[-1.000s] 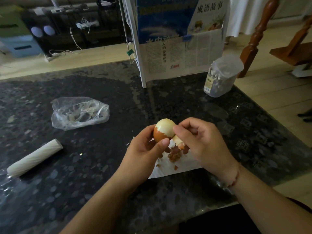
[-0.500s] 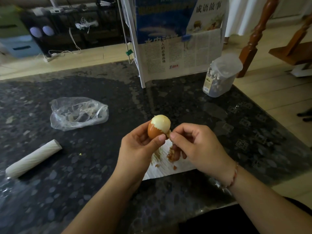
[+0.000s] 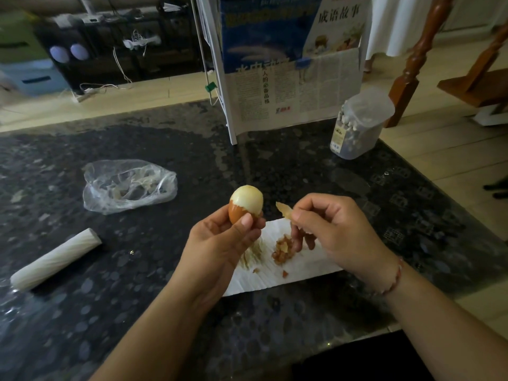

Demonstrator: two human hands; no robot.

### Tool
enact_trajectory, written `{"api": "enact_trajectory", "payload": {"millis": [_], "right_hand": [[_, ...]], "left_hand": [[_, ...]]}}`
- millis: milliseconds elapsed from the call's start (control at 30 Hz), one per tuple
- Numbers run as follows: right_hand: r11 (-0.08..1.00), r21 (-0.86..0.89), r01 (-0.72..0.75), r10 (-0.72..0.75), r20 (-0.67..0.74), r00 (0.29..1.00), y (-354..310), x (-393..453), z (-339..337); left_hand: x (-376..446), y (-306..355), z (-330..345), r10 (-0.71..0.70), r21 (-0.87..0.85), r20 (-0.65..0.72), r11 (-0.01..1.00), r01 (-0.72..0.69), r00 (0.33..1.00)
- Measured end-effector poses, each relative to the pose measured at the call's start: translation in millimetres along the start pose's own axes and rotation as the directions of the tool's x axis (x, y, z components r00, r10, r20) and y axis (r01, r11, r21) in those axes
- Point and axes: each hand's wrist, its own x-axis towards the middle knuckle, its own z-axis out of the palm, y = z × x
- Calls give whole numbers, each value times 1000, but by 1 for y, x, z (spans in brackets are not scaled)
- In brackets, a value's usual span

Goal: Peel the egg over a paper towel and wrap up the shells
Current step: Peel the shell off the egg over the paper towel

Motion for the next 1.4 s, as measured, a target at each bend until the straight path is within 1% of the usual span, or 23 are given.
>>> {"api": "enact_trajectory", "payload": {"millis": [100, 167, 233, 300, 333, 367, 400, 433, 500, 533, 567, 600, 633, 700, 867, 1033, 1100, 1133, 1167, 1233, 1267, 1333, 1400], "right_hand": [[960, -274, 51, -54, -3, 999, 2, -1, -3], [889, -456, 48, -42, 21, 999, 2, -1, -6], [789, -613, 32, 19, 76, 997, 4, -2, -7], [670, -741, 49, 57, 117, 991, 7, -2, -3], [625, -778, 55, 56, 115, 992, 8, -2, -2], [596, -801, 58, 37, 99, 994, 7, -1, -2], [599, -798, 68, -13, 75, 997, 6, -1, -4], [646, -758, 90, -95, 36, 995, 4, -1, -6], [823, -546, 158, -254, -105, 961, -4, -1, -11], [884, -425, 195, -285, -159, 945, -7, -2, -11], [913, -347, 216, -287, -168, 943, -10, -3, -10], [920, -321, 226, -282, -139, 949, -11, -4, -7], [918, -323, 231, -275, -97, 957, -11, -5, -4], [924, -308, 225, -254, -55, 966, -9, -7, 1], [943, -247, 224, -246, -62, 967, -7, -5, 0], [962, -183, 200, -216, -71, 974, -4, -2, -2], [963, -199, 180, -195, -59, 979, -4, -2, -2], [965, -207, 162, -179, -62, 982, -3, -1, -3], [968, -209, 139, -158, -75, 985, -2, -1, -3], [961, -259, 96, -126, -100, 987, 0, 2, -6], [941, -328, 79, -112, -83, 990, 2, 3, -8], [843, -536, 54, -51, 20, 999, 8, 3, -7], [710, -703, 39, 21, 76, 997, 12, 0, -1]], "left_hand": [[-1, 1, -1, -12, -11, 83, 1000, 13, 996], [-2, 1, 0, -6, -10, 117, 1000, 7, 993], [-3, 0, 1, 10, 4, 140, 1000, -11, 990], [-5, -2, 3, 65, 116, 142, 990, -81, 988], [-6, -4, 3, 124, 239, 133, 959, -154, 983], [-7, -5, 3, 202, 384, 127, 893, -236, 971], [-8, -7, 1, 276, 515, 139, 800, -307, 951], [-8, -9, 0, 325, 615, 160, 705, -352, 932], [-8, -12, -2, 378, 724, 210, 560, -404, 901], [-8, -13, -3, 403, 755, 245, 491, -434, 882], [-8, -14, -3, 423, 781, 280, 422, -461, 862], [-7, -14, -3, 437, 795, 311, 367, -483, 844], [-7, -15, -2, 444, 799, 336, 331, -501, 830], [-8, -15, 0, 451, 794, 361, 309, -523, 816], [-9, -12, 2, 454, 769, 434, 264, -583, 778], [-10, -10, -1, 395, 753, 464, 296, -588, 793], [-10, -10, -1, 380, 745, 467, 317, -587, 798], [-10, -12, -2, 368, 738, 451, 359, -572, 813], [-10, -13, -3, 346, 722, 416, 437, -537, 841], [-12, -14, -7, 268, 627, 334, 653, -426, 903], [-12, -16, -9, 228, 558, 312, 742, -372, 922], [-12, -18, -12, 177, 442, 287, 848, -294, 941], [-12, -19, -12, 149, 344, 274, 907, -241, 950]]}}
